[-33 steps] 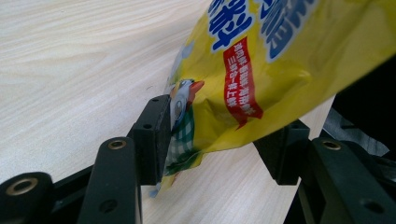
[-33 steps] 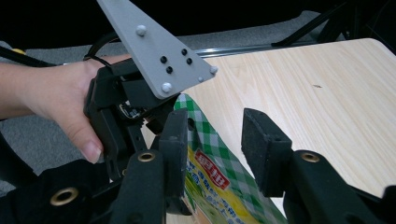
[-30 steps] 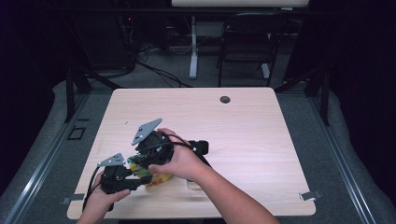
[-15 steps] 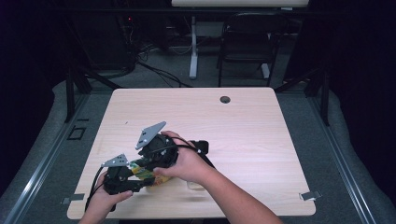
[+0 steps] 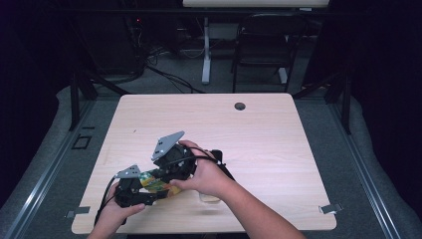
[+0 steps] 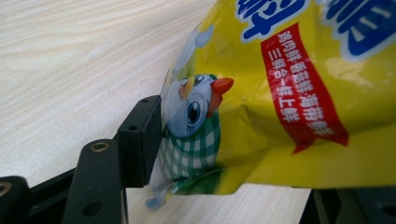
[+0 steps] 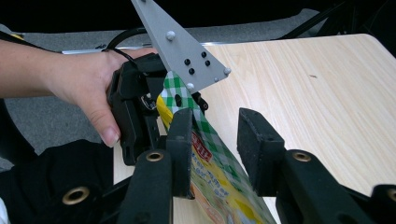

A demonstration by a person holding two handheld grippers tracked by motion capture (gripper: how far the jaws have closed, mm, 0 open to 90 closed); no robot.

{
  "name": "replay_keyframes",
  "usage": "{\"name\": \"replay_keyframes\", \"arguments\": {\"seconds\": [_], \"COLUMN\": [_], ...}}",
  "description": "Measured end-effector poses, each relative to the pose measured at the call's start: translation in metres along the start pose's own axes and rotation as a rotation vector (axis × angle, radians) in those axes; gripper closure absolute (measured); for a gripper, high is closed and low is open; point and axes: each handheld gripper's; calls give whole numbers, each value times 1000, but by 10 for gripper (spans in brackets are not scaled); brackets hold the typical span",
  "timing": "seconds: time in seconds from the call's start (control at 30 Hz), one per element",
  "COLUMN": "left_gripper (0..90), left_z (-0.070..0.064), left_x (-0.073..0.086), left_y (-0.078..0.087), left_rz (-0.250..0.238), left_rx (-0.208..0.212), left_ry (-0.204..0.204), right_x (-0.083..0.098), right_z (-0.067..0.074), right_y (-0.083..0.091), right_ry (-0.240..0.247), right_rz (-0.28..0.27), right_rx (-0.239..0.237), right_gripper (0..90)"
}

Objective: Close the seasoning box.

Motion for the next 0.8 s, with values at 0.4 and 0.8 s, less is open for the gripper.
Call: {"name": "replay_keyframes", "arguments": {"seconds": [0.4, 0.8], "left_gripper": [378, 379], "left_z": [4, 13], "left_x": [4, 9], "left_y": [-16, -27], "left_rz": [14, 38], "left_rx": [-28, -17], "left_ry": [-34, -28], "right_x": [1, 2], "right_z": [-2, -5], "right_y": [1, -1], "right_ry": [-12, -24], "right_rz": [-7, -12], "right_rx": [22, 27], "right_gripper": [659, 655]}}
Point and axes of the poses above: each handheld gripper's, and its own axes: y roughly backward along the jaws, x roughly out of its underside, z roughly to its left, and after that the axes turned 5 degrees about y, right-handed
